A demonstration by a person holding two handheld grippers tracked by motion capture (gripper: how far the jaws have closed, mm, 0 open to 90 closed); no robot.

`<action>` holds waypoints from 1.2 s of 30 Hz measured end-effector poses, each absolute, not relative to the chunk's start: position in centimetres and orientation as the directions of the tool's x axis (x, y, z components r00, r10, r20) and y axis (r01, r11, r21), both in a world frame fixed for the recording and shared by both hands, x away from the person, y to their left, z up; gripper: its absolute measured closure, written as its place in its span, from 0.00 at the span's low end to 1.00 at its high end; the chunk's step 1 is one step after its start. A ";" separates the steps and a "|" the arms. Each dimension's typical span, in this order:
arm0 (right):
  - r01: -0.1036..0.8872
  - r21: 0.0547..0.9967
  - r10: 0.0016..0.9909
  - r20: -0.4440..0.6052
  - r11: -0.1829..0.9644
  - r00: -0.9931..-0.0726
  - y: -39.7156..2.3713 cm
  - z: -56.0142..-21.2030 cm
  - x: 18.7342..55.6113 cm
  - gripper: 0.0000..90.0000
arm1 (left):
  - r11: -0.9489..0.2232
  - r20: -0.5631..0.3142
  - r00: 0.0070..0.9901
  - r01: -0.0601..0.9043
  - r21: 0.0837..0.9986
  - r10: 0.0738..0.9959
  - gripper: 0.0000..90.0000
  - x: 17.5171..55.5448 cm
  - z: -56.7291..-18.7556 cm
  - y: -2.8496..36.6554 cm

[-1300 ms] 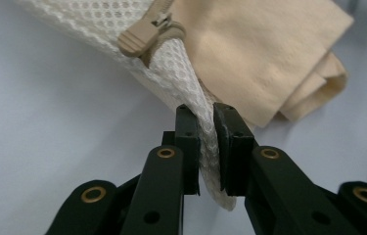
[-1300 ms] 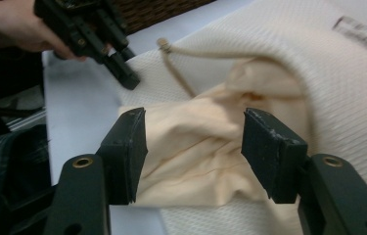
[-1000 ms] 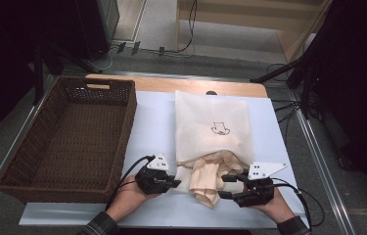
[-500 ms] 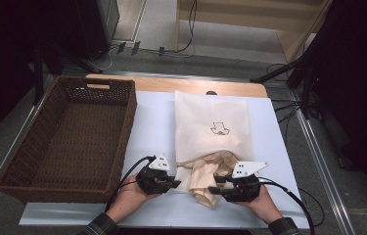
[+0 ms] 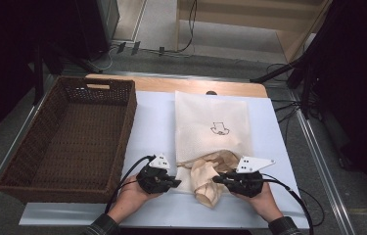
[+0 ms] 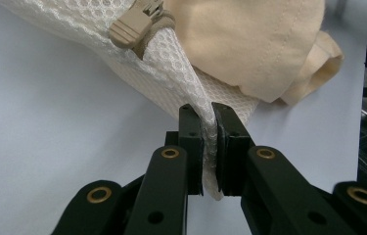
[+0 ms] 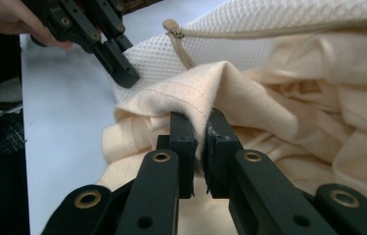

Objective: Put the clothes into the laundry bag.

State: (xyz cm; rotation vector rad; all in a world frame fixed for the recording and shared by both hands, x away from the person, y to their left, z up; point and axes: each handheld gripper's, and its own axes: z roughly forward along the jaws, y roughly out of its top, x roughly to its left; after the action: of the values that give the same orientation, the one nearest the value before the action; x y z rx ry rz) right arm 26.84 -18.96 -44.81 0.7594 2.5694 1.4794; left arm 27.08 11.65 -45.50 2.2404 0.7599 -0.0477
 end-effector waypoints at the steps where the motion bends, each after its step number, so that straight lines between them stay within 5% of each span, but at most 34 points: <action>1: 0.376 0.834 0.457 0.171 0.405 -0.873 -18.9 -44.8 26.9 0.95 | -0.536 -0.258 0.822 0.536 0.652 0.508 0.93 27.1 -45.5 11.6; 36: 0.384 0.795 0.506 0.114 0.470 -0.855 -14.4 -45.9 31.3 0.95 | -0.509 -0.268 0.829 0.522 0.684 0.490 0.94 27.2 -45.2 11.6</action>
State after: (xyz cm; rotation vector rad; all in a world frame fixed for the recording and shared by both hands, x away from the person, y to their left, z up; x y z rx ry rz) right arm 31.27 -14.41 -45.88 0.7842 2.5728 1.3376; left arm 27.16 11.64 -45.24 2.1966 0.7368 -0.0501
